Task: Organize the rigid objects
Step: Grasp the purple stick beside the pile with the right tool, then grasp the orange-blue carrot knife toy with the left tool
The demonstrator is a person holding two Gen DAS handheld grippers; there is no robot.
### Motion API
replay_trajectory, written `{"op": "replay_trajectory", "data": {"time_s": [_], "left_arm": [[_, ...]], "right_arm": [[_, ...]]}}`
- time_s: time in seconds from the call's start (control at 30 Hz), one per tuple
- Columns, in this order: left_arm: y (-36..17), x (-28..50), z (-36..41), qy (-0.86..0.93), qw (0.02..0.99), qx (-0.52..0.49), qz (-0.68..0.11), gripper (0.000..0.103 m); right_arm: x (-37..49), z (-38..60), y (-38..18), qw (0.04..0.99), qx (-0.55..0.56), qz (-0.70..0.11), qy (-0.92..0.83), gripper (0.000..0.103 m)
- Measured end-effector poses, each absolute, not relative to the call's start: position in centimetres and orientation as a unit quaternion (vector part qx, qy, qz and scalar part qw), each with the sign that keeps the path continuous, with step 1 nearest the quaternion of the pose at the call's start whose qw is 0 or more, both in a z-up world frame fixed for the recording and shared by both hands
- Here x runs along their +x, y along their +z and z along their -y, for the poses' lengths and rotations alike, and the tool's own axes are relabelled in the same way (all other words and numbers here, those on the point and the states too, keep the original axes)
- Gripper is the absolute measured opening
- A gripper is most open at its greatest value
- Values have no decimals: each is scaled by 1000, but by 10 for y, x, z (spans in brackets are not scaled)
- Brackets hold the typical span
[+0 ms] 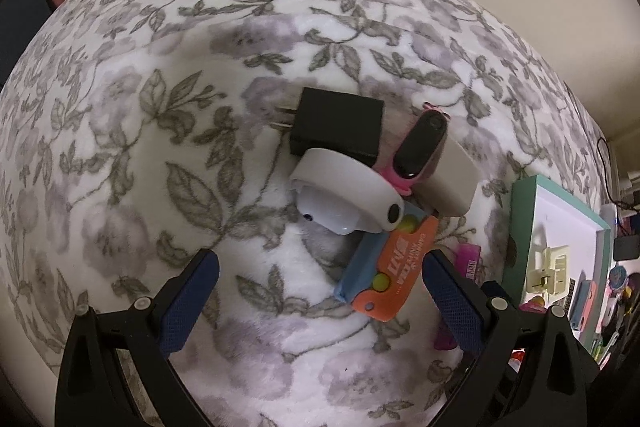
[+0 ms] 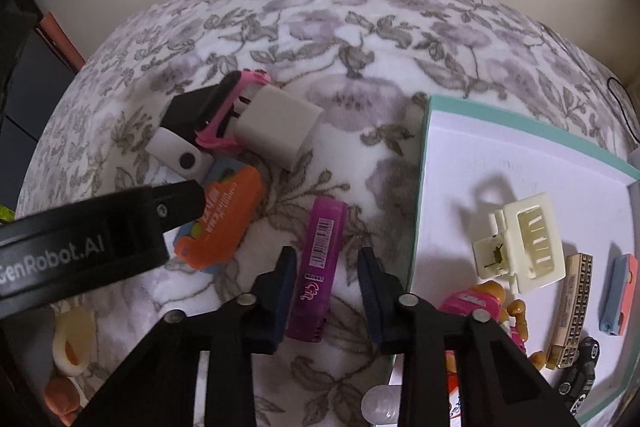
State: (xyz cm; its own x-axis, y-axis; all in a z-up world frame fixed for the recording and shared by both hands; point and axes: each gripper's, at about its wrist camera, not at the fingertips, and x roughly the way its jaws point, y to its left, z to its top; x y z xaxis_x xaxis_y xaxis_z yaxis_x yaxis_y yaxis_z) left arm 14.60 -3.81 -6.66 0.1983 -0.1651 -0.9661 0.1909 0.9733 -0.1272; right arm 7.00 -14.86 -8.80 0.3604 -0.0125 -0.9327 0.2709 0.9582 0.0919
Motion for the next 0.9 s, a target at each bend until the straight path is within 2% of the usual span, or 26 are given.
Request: {"op": "replay_trajectory", "data": {"time_s": [0.17,0.37,0.43,0.5,0.57,0.63,0.9], "left_arm": [[-76,145,55,-127,770,28,-625,101],[-82,143,69,-131,768,37,-626,96],[-84,141,73,-139,763,37,-630,80],[-86,139,76,-145,761,33,-631,78],[-87,138,77,-154,760,33,-630,69],[-86,136,79,-174,755,23,-631,52],[-88,134,83,-178,748,26,-639,50]], "right_arm": [[67,151,-90,816,120,-560,-83,28],[65,153,-90,814,122,-561,-81,27],[66,154,-90,814,125,-561,-81,26],[66,155,-89,814,127,-561,-81,25],[67,155,-89,814,128,-561,-80,25],[67,155,-89,813,127,-562,-79,25],[67,145,-92,812,95,-571,-76,25]]}}
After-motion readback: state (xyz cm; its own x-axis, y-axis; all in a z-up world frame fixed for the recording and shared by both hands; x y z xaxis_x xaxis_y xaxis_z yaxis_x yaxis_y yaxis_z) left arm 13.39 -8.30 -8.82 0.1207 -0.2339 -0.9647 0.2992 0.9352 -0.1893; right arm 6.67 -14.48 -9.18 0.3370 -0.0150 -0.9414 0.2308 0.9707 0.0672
